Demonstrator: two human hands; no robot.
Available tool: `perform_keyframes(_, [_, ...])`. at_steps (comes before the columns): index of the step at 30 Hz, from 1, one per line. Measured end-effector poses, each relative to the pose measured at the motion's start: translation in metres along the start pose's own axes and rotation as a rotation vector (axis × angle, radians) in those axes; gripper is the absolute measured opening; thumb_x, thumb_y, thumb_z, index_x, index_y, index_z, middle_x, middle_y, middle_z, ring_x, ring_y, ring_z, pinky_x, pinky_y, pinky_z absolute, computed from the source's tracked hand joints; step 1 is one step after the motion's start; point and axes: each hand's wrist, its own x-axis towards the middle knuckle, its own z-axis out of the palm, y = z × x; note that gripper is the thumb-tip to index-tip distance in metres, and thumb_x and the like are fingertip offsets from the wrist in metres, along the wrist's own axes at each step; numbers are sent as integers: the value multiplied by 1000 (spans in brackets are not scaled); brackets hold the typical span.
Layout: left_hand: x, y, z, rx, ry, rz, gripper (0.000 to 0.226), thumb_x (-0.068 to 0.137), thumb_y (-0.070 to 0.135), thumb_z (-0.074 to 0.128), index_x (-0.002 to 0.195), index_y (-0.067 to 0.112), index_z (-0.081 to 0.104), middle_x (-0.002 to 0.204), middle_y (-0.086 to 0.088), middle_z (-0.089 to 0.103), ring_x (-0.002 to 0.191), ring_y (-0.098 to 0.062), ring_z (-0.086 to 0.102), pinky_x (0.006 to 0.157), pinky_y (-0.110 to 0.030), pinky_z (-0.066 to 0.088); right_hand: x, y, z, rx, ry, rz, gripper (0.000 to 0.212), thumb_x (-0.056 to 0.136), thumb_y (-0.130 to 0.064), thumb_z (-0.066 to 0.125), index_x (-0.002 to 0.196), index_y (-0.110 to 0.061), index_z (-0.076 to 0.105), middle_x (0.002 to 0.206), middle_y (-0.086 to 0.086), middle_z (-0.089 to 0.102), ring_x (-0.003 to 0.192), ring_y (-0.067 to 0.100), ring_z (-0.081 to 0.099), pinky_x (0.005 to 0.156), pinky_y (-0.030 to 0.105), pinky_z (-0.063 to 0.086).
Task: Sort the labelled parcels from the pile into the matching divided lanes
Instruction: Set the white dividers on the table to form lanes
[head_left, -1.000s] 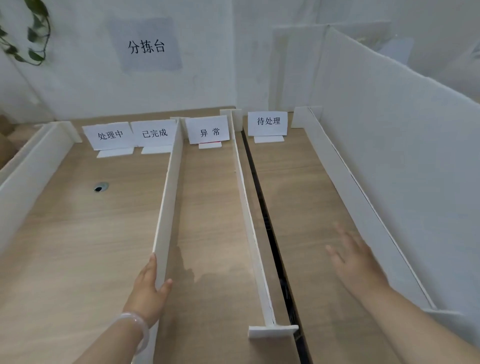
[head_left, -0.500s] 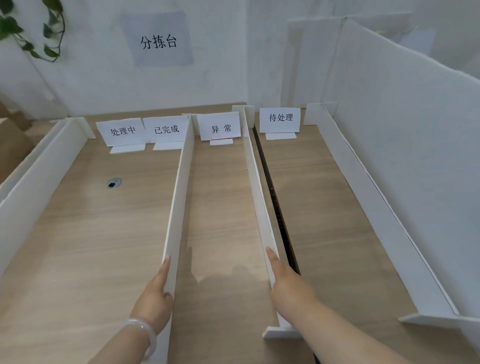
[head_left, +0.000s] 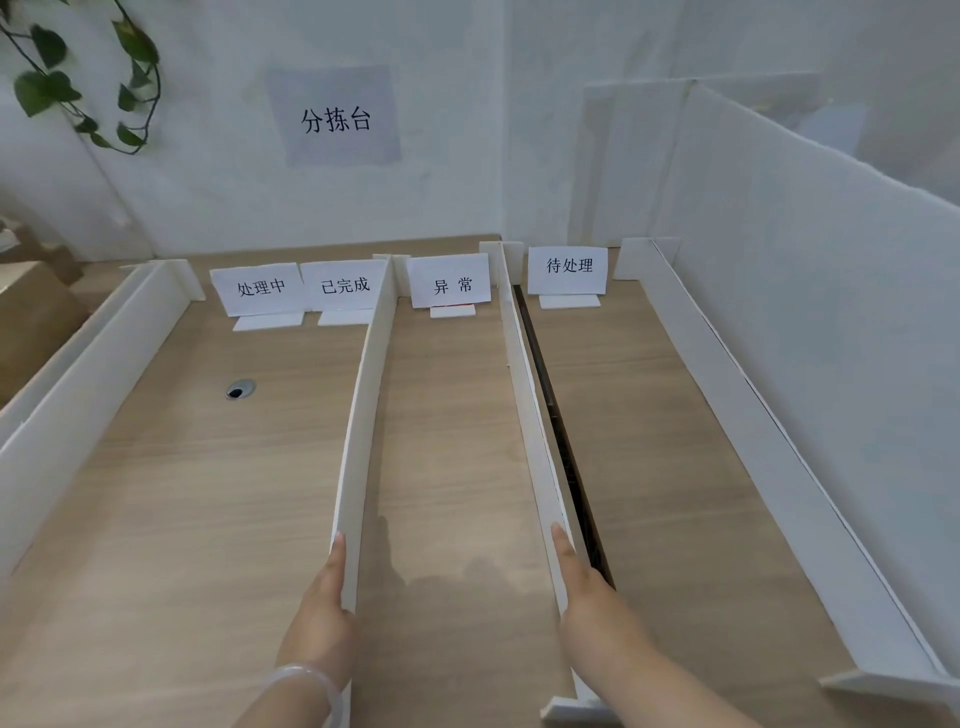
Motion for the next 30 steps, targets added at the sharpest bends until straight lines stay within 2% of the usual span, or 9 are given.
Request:
perform_keyframes(5, [0, 2, -2, -28, -1, -2, 88, 83, -9, 31, 154, 41, 16, 156, 6, 34, 135, -21, 42, 105, -31, 37, 0, -2, -1, -8, 6, -1, 96, 85, 0, 31, 141, -42, -35, 140, -9, 41, 72, 8, 50, 56, 23, 40])
perform_keyframes(13, [3, -4, -1, 2, 14, -5, 89, 85, -8, 30, 152, 48, 15, 157, 9, 31, 133, -23, 45, 105, -35, 41, -3, -6, -4, -91, -14, 52, 97, 85, 4, 34, 145, -31, -34, 145, -6, 41, 68, 11, 49, 55, 23, 40])
perform_keyframes(16, [4, -9, 2, 26, -4, 23, 83, 89, -1, 36, 153, 48, 12, 156, 10, 31, 128, -20, 47, 101, -33, 41, -1, -3, -1, -63, -13, 69, 96, 86, 1, 35, 145, -33, -33, 131, -6, 50, 60, 8, 45, 51, 24, 37])
perform_keyframes(18, [5, -12, 5, 41, -28, 61, 80, 93, 6, 44, 154, 44, 10, 159, 9, 26, 139, -18, 37, 109, -31, 33, 0, -1, 2, -40, -10, 58, 92, 90, -7, 37, 146, -34, -31, 113, -6, 51, 59, 9, 44, 51, 25, 36])
perform_keyframes(21, [11, -17, 6, 72, -61, 110, 79, 96, 19, 55, 155, 38, 7, 162, 6, 19, 148, -13, 20, 119, -30, 18, 3, 1, 2, -17, 2, 2, 86, 95, -26, 39, 148, -33, -28, 141, -5, 39, 93, 16, 56, 71, 31, 45])
perform_keyframes(22, [13, -17, 5, 100, -65, 127, 79, 96, 24, 57, 155, 37, 6, 162, 5, 18, 149, -13, 16, 121, -30, 16, 4, 0, 1, -31, 18, -20, 85, 96, -33, 40, 149, -32, -26, 155, -4, 25, 117, 19, 51, 86, 32, 45])
perform_keyframes(24, [17, -17, -1, 162, -51, 164, 79, 95, 33, 58, 155, 37, 7, 163, 4, 16, 150, -12, 14, 122, -31, 14, 5, -3, -4, -112, 58, -58, 82, 96, -45, 39, 151, -31, -22, 163, -4, -2, 147, 20, 17, 113, 35, 26])
perform_keyframes(26, [19, -18, -12, 200, -17, 195, 77, 95, 39, 58, 156, 34, 12, 163, 6, 18, 149, -11, 16, 121, -30, 16, 9, -12, -7, -191, 112, -116, 78, 96, -53, 33, 152, -31, -17, 163, -4, -13, 150, 18, -6, 119, 36, 6])
perform_keyframes(30, [15, -22, -40, 305, 81, 241, 74, 92, 54, 53, 155, 34, 18, 162, 8, 21, 148, -12, 22, 120, -30, 21, 17, -51, -2, -267, 130, -323, 87, 75, -68, 1, 154, -31, -6, 163, -5, -12, 148, 14, -15, 121, 34, -8])
